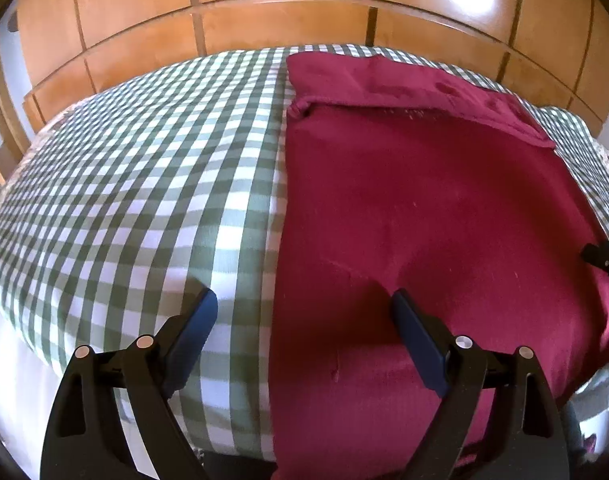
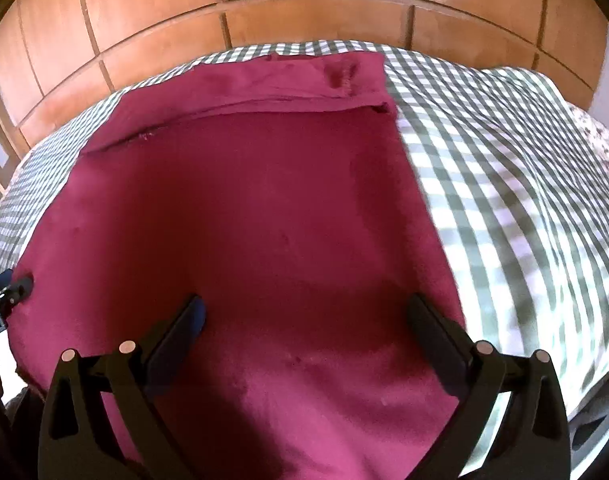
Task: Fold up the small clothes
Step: 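Grasp the sweater hem with the left tool while the right tool grasps the hem too, then lift the hem with both tools and fold it up toward the collar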
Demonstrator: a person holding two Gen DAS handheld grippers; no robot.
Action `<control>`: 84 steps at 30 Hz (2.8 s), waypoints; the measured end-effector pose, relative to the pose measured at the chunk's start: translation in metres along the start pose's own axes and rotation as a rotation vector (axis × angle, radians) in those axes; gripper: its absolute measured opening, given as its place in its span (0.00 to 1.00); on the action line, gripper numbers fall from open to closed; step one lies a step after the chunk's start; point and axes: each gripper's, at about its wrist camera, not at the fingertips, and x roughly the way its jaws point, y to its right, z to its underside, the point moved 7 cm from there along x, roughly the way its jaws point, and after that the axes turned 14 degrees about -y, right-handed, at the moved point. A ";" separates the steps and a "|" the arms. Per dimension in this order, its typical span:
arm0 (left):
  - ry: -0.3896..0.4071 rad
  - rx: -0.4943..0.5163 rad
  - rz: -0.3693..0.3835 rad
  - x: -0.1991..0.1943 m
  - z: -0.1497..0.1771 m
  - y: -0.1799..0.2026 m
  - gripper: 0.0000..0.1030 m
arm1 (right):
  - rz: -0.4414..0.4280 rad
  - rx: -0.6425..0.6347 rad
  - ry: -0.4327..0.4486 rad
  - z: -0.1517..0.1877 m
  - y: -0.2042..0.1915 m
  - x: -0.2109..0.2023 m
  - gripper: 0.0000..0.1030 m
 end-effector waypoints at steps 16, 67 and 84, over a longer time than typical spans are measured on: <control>-0.133 0.099 0.164 -0.015 0.046 0.008 0.67 | -0.052 0.126 -0.061 0.062 0.053 -0.029 0.92; -0.101 -0.093 0.506 0.022 -0.093 -0.004 0.30 | -0.307 0.336 0.014 -0.059 0.088 0.022 0.35; -0.177 -0.066 0.568 -0.026 0.016 -0.026 0.11 | -0.354 0.280 -0.075 0.040 0.081 -0.023 0.14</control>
